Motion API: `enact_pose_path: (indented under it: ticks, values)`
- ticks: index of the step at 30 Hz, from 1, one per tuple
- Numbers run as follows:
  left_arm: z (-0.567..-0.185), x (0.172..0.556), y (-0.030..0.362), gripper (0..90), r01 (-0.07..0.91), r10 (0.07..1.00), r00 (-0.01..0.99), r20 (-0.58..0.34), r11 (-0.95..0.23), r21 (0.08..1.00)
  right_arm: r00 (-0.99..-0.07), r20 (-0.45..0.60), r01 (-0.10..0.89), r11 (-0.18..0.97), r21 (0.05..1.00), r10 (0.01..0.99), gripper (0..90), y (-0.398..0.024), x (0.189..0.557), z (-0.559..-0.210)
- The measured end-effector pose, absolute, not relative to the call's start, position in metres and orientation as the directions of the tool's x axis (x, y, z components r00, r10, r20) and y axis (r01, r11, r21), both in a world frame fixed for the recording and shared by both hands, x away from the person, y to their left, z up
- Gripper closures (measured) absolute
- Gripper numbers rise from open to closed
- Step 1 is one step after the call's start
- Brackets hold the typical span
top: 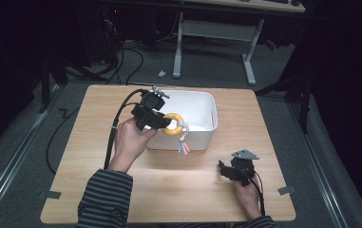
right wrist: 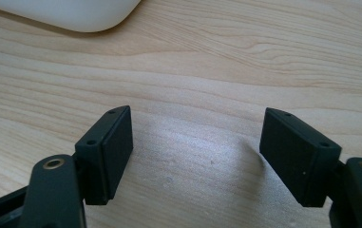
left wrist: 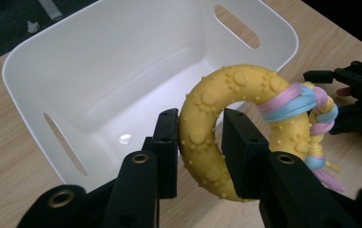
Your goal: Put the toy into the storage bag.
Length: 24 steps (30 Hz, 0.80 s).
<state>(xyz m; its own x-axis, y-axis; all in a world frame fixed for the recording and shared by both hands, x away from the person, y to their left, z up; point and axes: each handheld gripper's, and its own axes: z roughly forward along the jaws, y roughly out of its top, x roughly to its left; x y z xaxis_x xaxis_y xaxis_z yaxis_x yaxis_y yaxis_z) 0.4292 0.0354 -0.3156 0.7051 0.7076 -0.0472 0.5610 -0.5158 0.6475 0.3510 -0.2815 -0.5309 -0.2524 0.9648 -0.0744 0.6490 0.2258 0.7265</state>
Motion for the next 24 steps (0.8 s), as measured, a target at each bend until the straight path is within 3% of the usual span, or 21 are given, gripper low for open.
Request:
enact_pose_path:
  ticks: [24]
  values:
    - [-0.325,0.469,0.027,67.7,0.643,0.762,0.637,-0.116,-0.442,0.626,-0.253,-0.073,0.649,0.225,0.727,0.965,27.1,-0.281,0.351,-0.531]
